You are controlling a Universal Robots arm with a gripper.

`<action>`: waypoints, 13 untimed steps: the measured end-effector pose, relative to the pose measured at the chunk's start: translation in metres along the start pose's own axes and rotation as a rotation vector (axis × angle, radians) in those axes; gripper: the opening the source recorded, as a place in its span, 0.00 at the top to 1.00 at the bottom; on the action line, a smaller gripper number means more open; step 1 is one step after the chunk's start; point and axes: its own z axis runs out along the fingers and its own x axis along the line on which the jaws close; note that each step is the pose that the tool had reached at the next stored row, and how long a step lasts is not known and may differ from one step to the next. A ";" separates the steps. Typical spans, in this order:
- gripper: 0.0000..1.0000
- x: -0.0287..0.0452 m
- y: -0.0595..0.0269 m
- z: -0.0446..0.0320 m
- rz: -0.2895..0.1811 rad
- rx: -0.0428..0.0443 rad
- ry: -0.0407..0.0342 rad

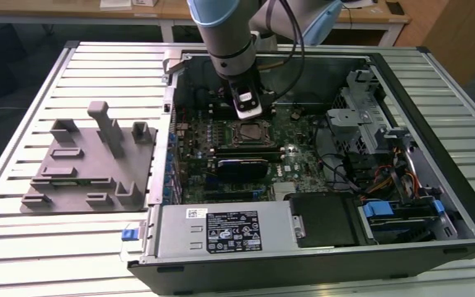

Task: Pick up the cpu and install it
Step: 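Install the first cpu locking lever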

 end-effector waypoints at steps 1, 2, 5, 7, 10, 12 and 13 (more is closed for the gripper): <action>0.89 0.0000 0.0000 0.0002 0.000 0.0001 0.0000; 0.89 0.0001 -0.0001 0.0004 0.000 0.0001 0.0000; 0.89 0.0000 -0.0002 0.0009 0.001 -0.0001 -0.0002; 0.89 -0.0006 -0.0002 0.0014 0.001 -0.0001 -0.0004; 0.89 -0.0022 0.0002 0.0023 0.002 0.0004 -0.0004; 0.89 -0.0038 0.0008 0.0030 0.003 0.0007 0.0001; 0.89 -0.0042 0.0010 0.0031 0.003 0.0009 0.0005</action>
